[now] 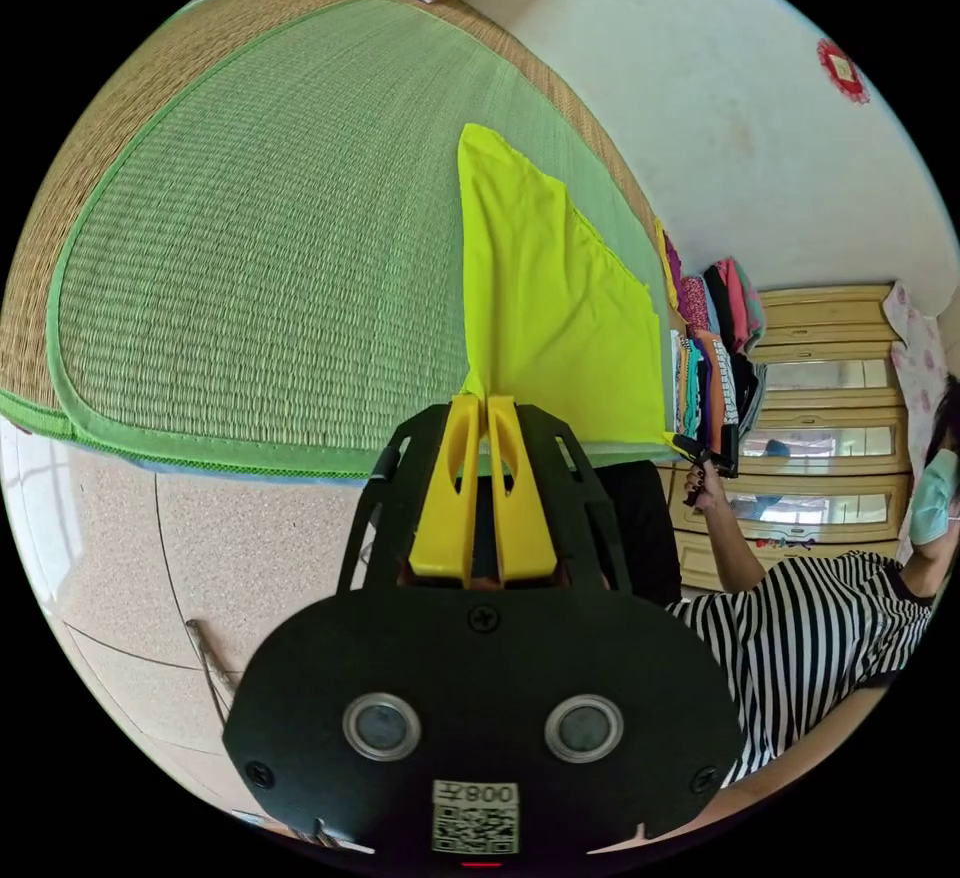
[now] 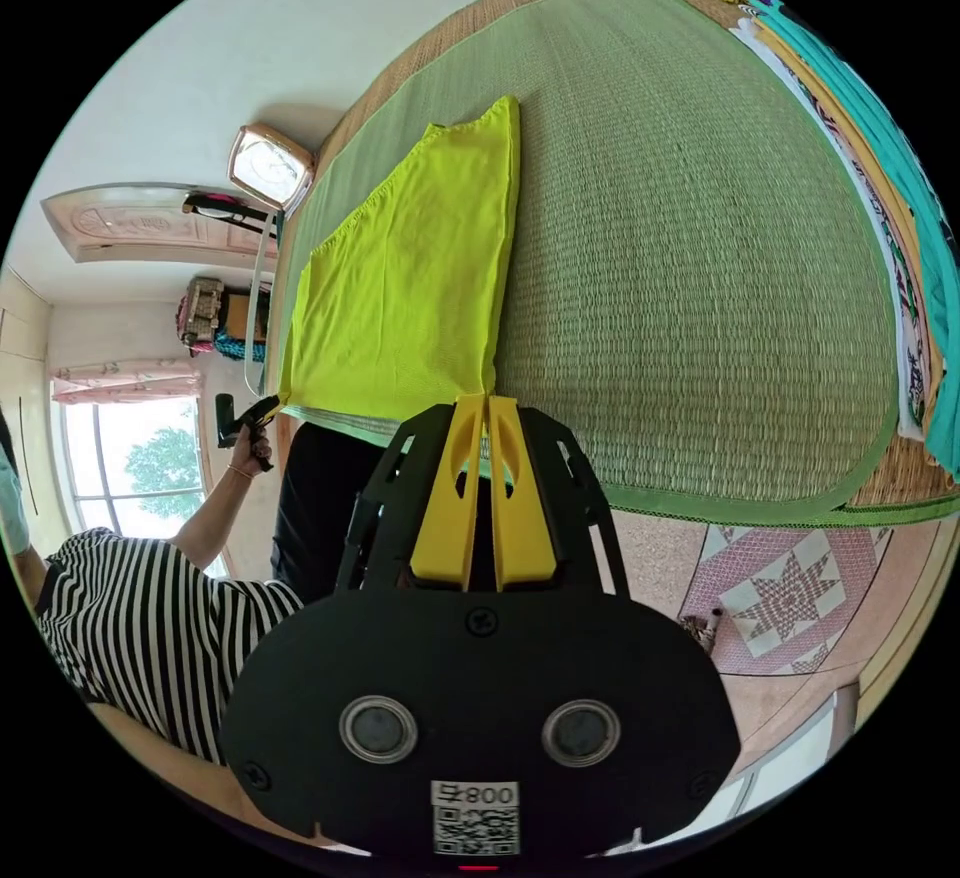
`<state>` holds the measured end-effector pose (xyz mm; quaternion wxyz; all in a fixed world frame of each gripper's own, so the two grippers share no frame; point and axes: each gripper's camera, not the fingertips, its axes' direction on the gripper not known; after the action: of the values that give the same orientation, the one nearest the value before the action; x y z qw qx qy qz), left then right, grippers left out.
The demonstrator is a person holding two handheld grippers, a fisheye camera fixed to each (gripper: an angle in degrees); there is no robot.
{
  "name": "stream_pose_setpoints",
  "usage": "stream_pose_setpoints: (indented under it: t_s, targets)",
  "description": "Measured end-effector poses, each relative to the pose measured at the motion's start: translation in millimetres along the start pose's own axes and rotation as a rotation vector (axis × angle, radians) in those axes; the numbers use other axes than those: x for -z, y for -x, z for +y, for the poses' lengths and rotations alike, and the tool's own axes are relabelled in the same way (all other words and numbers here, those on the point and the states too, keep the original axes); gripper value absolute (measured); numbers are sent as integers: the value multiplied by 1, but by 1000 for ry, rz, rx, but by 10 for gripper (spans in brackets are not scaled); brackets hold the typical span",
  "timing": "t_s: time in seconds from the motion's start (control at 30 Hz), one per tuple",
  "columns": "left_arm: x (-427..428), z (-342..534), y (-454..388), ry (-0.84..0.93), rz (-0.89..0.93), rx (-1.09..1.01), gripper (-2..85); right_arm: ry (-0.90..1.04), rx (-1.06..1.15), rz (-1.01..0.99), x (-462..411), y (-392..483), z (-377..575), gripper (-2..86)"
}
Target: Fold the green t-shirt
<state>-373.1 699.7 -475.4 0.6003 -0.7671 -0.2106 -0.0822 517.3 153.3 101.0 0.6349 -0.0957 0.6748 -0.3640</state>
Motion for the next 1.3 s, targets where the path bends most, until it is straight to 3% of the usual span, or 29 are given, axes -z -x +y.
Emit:
stream_pose_setpoints:
  t_s: [0.23,0.43,0.6,0.8,0.97,1.1,1.3]
  targets:
    - [-32,30,-26,-15,36,43,24,-12,-40,-55,7,-22,9,3]
    - [-34,64,-87,-137,-140,0,41,-59,-68,-130,22,-37,18,3]
    - [-85,72,-208,-96,-120,-351,63,-76,-35,-145,37,-30,20,3]
    - [-229,88,-401,139,-12,-887,95,-76,24,-159,56,-18,13,2]
    - [-331,117,-519,233,-241,-1192,96,-66,93,-180,66,-6,1,4]
    - [-365,130,-554,172,-452,-1215,32,-44,148,-188,68,2,-9,7]
    - [-361,120,-563,117,-277,-1007,16,-169,124,-154,90,-23,-25,28]
